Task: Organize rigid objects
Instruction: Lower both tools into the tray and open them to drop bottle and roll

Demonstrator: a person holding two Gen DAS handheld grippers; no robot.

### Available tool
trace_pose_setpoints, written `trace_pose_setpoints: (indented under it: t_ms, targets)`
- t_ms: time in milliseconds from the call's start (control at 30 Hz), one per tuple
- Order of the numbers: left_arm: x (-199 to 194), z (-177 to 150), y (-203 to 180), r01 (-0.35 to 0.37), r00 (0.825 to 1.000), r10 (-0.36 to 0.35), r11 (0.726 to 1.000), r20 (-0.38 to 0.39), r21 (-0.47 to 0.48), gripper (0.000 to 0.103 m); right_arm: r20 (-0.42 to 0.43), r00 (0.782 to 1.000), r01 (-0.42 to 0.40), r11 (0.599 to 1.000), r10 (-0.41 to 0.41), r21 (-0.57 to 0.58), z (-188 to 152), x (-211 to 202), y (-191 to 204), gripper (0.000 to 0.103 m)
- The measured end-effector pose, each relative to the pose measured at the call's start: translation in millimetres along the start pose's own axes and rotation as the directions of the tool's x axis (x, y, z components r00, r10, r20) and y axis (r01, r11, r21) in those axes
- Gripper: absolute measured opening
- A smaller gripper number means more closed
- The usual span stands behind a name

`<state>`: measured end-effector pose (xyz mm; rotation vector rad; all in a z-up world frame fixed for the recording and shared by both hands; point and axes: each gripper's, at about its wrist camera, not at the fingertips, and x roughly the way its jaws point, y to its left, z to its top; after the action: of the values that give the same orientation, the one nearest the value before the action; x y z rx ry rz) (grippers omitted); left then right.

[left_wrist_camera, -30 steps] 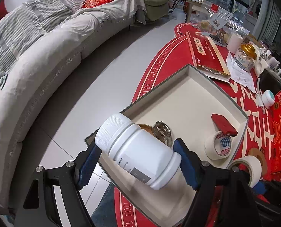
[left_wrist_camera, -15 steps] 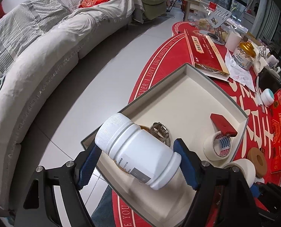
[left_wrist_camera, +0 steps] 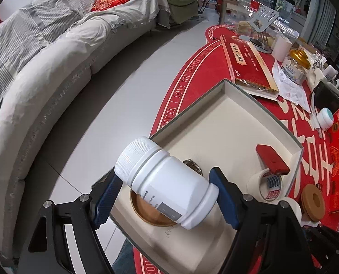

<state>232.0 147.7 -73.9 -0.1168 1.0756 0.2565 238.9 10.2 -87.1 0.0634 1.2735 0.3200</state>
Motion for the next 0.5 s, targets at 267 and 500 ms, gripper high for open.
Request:
trace_pose_setpoints:
  t_ms: [267,500]
  targets:
    - [8,6,-4,0.027,1.0,-0.027,1.0,-0.011,-0.005,0.08,-0.004,1.0,-0.001,1.0,0.001,-0.014,3,9,3,0.032]
    - [19,8,-23,0.066,0.998,-0.064,0.995,-0.03,0.079,0.087,-0.01,1.0,-0.002,0.999,0.002,-0.042,7,14,5,0.035]
